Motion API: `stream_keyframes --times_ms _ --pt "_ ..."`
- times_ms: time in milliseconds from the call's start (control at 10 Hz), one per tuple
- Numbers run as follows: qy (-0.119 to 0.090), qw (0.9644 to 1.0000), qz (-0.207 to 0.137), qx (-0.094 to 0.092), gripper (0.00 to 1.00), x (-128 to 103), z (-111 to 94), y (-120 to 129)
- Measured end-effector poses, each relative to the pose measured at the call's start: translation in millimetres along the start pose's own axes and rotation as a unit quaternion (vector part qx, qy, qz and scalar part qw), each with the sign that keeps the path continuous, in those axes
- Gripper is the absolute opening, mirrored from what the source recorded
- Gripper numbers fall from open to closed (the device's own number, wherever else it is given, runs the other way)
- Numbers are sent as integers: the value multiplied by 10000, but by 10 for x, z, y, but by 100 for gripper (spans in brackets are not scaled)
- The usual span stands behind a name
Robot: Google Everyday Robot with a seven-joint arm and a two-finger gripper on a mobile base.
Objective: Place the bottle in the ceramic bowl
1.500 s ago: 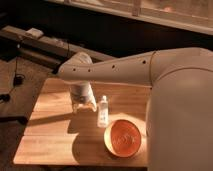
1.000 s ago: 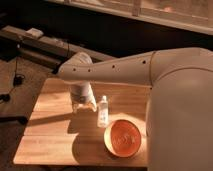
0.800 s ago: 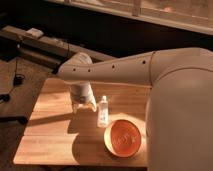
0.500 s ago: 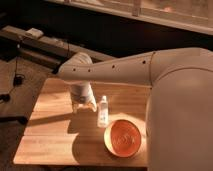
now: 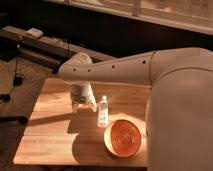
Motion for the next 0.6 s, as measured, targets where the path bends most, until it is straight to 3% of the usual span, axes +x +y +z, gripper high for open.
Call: stream_keyframes --times_ms 300,600 --pt "2 10000 10 4 65 -25 16 -16" --pt "17 9999 99 19 65 -334 146 -304"
